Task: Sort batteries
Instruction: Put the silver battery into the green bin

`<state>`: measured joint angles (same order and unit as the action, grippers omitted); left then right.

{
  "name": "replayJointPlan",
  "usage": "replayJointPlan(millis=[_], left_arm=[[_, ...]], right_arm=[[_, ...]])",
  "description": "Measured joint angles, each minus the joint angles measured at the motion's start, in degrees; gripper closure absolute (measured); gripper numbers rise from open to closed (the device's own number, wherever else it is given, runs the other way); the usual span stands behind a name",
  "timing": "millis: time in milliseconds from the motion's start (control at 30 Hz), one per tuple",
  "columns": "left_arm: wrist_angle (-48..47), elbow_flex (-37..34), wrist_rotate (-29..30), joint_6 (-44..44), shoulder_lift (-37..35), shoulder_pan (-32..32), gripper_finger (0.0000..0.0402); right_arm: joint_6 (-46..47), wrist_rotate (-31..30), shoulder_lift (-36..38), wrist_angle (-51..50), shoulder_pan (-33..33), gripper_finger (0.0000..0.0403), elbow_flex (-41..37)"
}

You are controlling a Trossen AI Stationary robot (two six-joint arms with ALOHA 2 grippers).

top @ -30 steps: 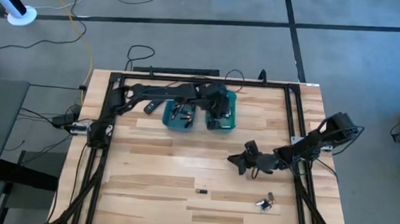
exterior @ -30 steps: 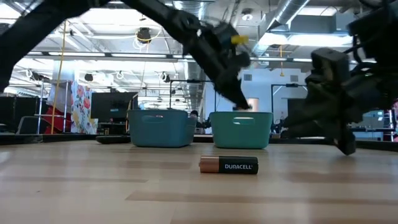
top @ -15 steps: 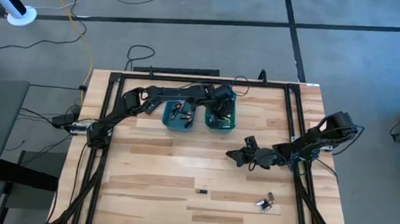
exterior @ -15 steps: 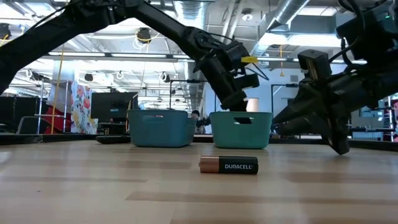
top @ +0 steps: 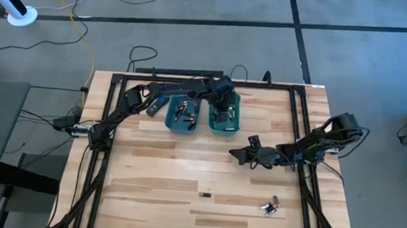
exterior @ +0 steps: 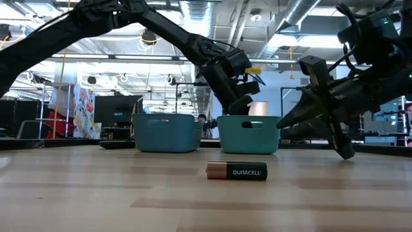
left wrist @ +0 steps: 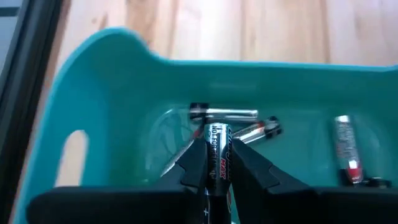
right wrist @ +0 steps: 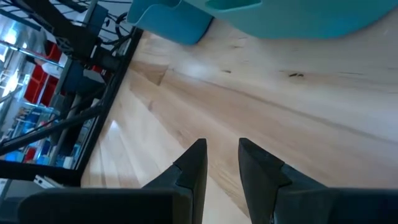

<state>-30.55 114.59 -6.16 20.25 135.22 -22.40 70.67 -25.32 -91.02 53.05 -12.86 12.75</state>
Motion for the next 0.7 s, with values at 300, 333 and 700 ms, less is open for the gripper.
replayJointPlan(millis=[300,333,700], left_arm=[[0.45,-2.44,-0.30,4.33,-0.02,1.85,0.0358],[0.55,-2.82,-0.28,5.04,-0.02,2.09,0.0356],[1.78,-3.91,1.46,5.34,-0.02,2.98,0.0317]], right_arm=[[-0.04,-0.02,0.00,0.08,0.31,0.0295,0.00],[-0.04,-0.02,0.00,0.10,0.31,0.0295,0.00],[1.31,-0.09,0.00,0.25,0.31,0.0295,0.00]])
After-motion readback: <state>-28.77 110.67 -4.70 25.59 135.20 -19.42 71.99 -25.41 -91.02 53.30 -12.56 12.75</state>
